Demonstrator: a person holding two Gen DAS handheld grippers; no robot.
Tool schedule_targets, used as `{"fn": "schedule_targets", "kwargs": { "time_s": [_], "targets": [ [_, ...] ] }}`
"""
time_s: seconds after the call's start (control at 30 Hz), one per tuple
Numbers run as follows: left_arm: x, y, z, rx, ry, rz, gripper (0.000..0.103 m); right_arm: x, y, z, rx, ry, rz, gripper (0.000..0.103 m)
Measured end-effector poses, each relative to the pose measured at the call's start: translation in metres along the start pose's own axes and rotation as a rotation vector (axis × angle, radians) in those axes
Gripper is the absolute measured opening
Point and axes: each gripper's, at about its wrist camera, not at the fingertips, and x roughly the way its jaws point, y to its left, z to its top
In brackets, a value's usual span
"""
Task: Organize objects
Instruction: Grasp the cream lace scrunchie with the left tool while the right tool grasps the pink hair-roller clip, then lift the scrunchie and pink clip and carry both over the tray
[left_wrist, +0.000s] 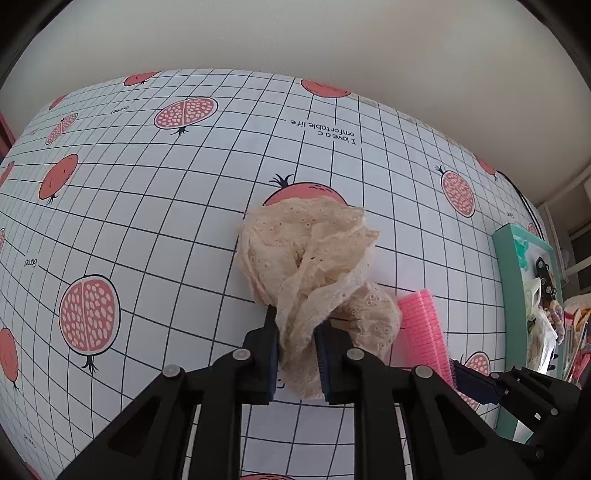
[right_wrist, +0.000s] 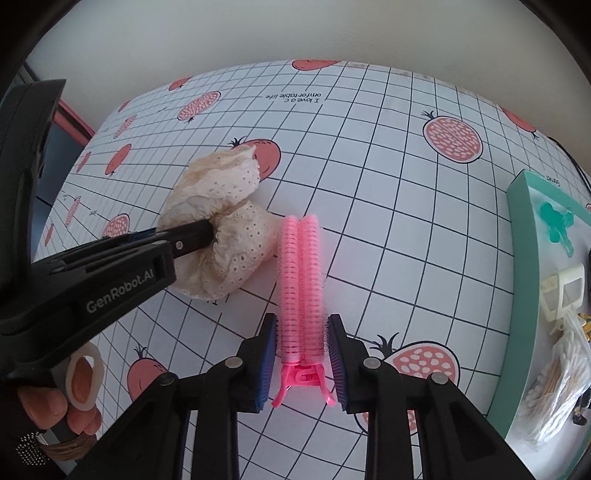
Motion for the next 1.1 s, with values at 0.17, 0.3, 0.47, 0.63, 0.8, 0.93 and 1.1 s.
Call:
{"fn": "schedule_targets", "kwargs": {
  "time_s": [0.17,0.3,0.47,0.63,0.8,0.93,1.1],
  "targets": [
    [-0.007,0.000,0.002,-0.016,-0.019,0.009,0.012,-0.009,-0.003,-0.001,0.003,-0.014,0.005,0.028],
    [-0.017,0.000,0.006,-0.023,-0.047,0.032,0.011,-0.017,-0.006,0.000,0.011,-0.030,-0.001,0.028],
    [-0.035,0.007,0.010,-0.048,-0.078,0.065,0.011,-0.032,-0.018,0.001,0.037,-0.055,-0.005,0.028],
    [-0.051,-0.003,0.015,-0.049,-0.110,0.079,0.011,-0.051,-0.033,0.001,0.070,-0.086,-0.011,0.028],
    [-0.070,-0.020,0.012,-0.045,-0.141,0.059,0.011,-0.068,-0.041,-0.001,0.089,-0.114,-0.028,0.028],
    [-0.085,-0.041,0.004,-0.050,-0.160,0.038,0.011,-0.087,-0.053,-0.009,0.120,-0.147,-0.054,0.028],
    [-0.098,-0.068,-0.011,-0.035,-0.171,0.004,0.011,-0.108,-0.078,-0.020,0.191,-0.181,-0.073,0.028]
  ]
}}
